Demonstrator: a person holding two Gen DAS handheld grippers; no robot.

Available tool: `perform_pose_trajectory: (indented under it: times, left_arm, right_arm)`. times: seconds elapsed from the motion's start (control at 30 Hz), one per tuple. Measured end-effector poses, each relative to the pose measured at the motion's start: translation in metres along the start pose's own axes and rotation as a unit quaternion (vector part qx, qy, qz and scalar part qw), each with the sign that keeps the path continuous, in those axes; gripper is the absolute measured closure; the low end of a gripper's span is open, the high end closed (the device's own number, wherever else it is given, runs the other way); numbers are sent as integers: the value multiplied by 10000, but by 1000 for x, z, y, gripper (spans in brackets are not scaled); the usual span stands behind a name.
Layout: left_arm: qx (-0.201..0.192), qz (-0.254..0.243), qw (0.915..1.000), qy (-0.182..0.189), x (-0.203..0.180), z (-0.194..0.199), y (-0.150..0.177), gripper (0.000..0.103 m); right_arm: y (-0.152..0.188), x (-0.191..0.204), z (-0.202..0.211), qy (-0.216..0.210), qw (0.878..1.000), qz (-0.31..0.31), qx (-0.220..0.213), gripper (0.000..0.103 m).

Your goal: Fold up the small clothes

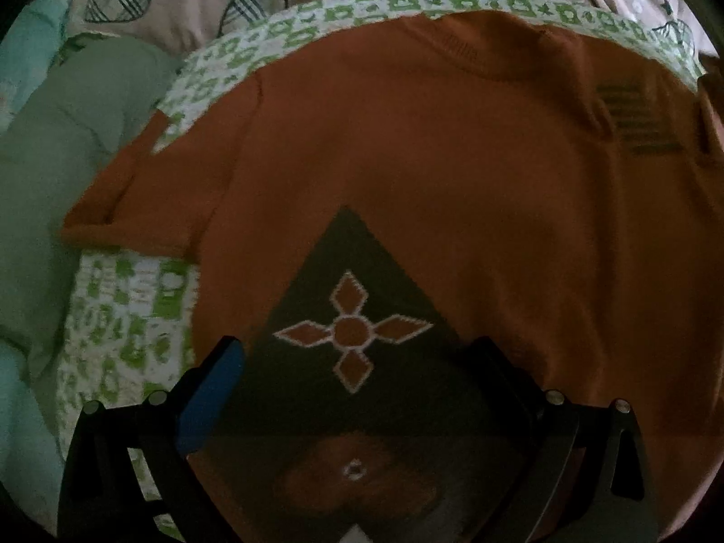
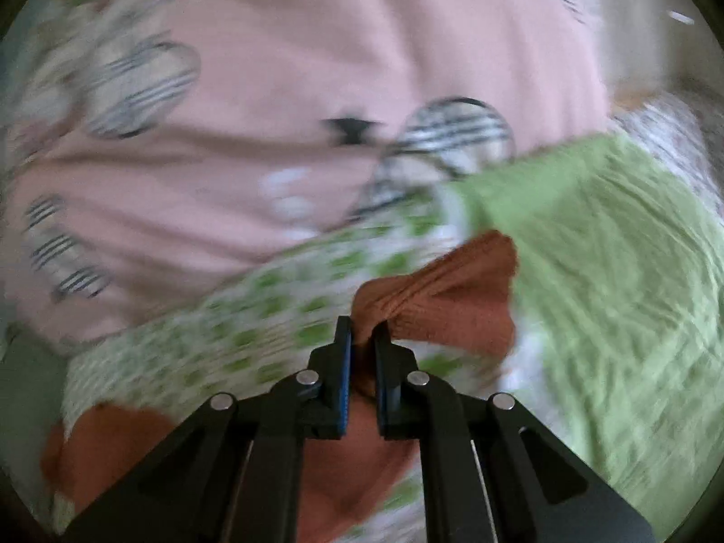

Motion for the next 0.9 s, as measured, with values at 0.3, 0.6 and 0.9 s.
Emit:
perform_pose_trajectory:
  times: [0.3,0.6,0.9]
  left_arm:
    - [-320,471,9966,594,27,21,9,3]
    - [3,693,9911,1140,53,14,20,3]
    - [22,1056,9813,1609,75,2,4,3]
  right_arm:
    - [45,184,14,-1739,9826,529,389,94]
    - [123,338,-42,-2976,9477,308,1107,94]
    - [182,421,-86,-3038,9319,616,1881,87]
Point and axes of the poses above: each gripper's, at about its wrist camera, not at the fingertips, and z roughly against the way its jaws point, x to its left, y to its underside, the point moved 4 cm from there along -z, roughly the way its jaws point, and after that the axes turned 11 degrees about z, right-handed, at the moved point
